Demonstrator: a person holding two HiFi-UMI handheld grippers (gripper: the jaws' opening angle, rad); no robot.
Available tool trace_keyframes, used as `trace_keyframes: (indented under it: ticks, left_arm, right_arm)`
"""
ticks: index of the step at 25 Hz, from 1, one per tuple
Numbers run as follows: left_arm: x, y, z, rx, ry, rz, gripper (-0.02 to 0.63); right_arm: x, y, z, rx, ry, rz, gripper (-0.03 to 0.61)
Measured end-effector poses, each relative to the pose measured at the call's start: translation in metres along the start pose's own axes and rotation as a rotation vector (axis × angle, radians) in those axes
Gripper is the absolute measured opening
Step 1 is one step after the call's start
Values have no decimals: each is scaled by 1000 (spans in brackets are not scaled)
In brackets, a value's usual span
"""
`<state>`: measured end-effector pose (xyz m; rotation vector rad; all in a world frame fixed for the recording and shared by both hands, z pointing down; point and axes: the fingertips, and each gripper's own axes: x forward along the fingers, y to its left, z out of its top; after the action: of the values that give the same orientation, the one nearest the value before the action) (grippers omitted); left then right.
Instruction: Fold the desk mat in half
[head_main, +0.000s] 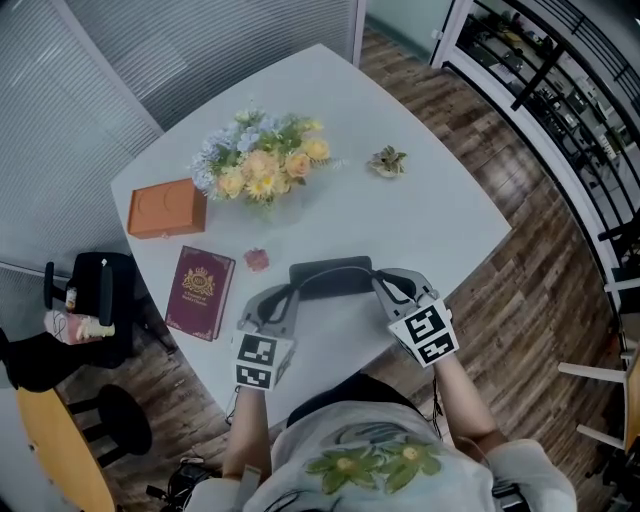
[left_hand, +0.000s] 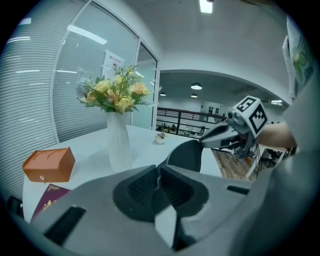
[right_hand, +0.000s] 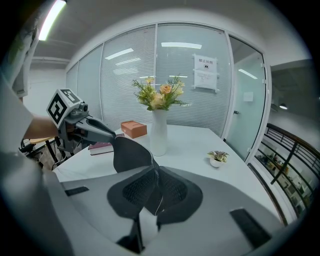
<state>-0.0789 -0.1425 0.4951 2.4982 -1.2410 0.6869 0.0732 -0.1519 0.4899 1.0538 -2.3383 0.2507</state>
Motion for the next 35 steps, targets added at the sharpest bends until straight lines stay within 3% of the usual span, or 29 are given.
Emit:
trace_keyframes:
  ticks: [35]
  left_arm:
    - [41,36,7,-22,-12,104,35]
  right_arm:
    - [49,-33,12,-69,-4,44,40]
